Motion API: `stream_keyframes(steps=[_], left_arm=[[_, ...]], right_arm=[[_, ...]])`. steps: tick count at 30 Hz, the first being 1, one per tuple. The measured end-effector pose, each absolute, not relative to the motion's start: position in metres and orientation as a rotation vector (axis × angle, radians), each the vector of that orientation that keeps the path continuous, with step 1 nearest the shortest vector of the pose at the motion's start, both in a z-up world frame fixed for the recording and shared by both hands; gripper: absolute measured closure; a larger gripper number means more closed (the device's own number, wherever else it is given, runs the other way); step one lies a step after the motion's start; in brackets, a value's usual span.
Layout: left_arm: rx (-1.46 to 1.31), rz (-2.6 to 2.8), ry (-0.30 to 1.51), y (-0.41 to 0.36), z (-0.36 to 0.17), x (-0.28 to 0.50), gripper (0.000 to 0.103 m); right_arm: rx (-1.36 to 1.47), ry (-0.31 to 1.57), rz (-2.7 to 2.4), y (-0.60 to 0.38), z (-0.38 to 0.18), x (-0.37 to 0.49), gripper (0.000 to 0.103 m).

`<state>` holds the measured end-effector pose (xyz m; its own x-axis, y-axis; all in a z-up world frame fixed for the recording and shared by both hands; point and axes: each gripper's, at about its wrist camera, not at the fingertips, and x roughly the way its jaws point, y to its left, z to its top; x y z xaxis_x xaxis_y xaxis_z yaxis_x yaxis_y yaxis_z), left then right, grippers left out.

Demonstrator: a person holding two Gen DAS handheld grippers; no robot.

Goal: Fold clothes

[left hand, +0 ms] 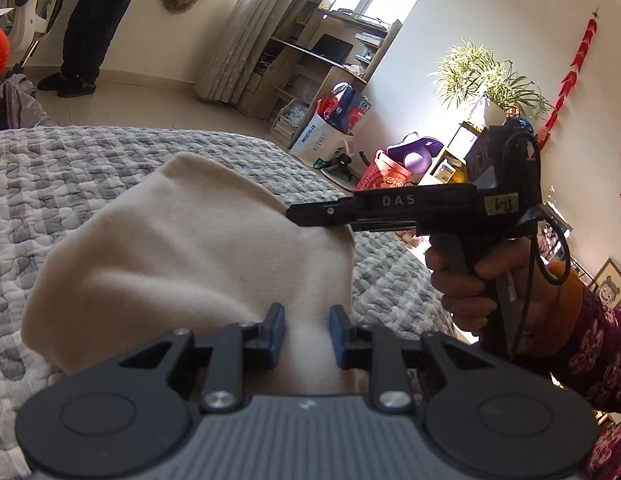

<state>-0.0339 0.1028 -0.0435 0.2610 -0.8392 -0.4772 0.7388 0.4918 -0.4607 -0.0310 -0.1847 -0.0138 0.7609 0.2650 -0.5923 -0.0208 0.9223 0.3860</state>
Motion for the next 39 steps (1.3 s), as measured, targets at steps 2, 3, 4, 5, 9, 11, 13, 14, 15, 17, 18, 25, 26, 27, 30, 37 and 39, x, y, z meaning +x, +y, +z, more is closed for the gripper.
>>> stream_keyframes(steps=[2, 3, 4, 5, 9, 11, 13, 14, 15, 17, 18, 25, 26, 27, 30, 37, 39], left_arm=[[-0.171, -1.072, 0.737, 0.110, -0.038, -0.033, 0.078], [-0.183, -1.067, 0.730, 0.115, -0.035, -0.032, 0.077], [-0.207, -1.041, 0.711, 0.125, -0.031, -0.028, 0.077], [-0.226, -1.008, 0.691, 0.134, -0.028, -0.025, 0.077], [-0.298, -0.840, 0.667, 0.158, -0.030, -0.002, 0.077], [-0.305, -0.792, 0.684, 0.162, -0.037, 0.006, 0.078], [-0.279, -0.765, 0.697, 0.161, -0.046, 0.007, 0.078], [-0.264, -0.752, 0.700, 0.160, -0.050, 0.007, 0.079], [-0.256, -0.735, 0.702, 0.158, -0.054, 0.005, 0.079], [-0.274, -0.698, 0.703, 0.160, -0.056, 0.005, 0.079], [-0.291, -0.690, 0.705, 0.162, -0.053, 0.005, 0.079], [-0.239, -0.700, 0.637, 0.156, -0.022, -0.004, 0.069], [-0.213, -0.697, 0.640, 0.153, -0.023, -0.004, 0.067], [-0.185, -0.682, 0.657, 0.151, -0.028, -0.002, 0.066], [-0.166, -0.622, 0.700, 0.157, -0.042, 0.006, 0.063], [-0.277, -0.622, 0.654, 0.177, -0.021, -0.001, 0.067], [-0.289, -0.701, 0.647, 0.166, -0.012, -0.006, 0.067]], right_arm=[[0.403, 0.703, 0.154, -0.192, -0.023, -0.033, 0.066], [0.405, 0.696, 0.152, -0.193, -0.020, -0.034, 0.066], [0.404, 0.687, 0.150, -0.193, -0.016, -0.035, 0.066], [0.399, 0.676, 0.148, -0.193, -0.012, -0.035, 0.066], [0.359, 0.620, 0.148, -0.183, 0.003, -0.036, 0.066], [0.339, 0.591, 0.148, -0.179, 0.010, -0.036, 0.066], [0.317, 0.572, 0.162, -0.173, 0.016, -0.032, 0.066], [0.312, 0.570, 0.175, -0.169, 0.016, -0.029, 0.066], [0.303, 0.572, 0.189, -0.165, 0.016, -0.027, 0.066], [0.287, 0.575, 0.219, -0.158, 0.015, -0.023, 0.066], [0.278, 0.576, 0.232, -0.154, 0.015, -0.022, 0.066], [0.227, 0.544, 0.304, -0.137, 0.021, -0.024, 0.066], [0.214, 0.560, 0.314, -0.134, 0.019, -0.021, 0.066], [0.202, 0.577, 0.318, -0.133, 0.016, -0.017, 0.066], [0.168, 0.629, 0.275, -0.137, 0.000, -0.009, 0.071], [0.193, 0.643, 0.316, -0.136, 0.002, 0.007, 0.065], [0.204, 0.643, 0.334, -0.135, 0.004, 0.011, 0.065]])
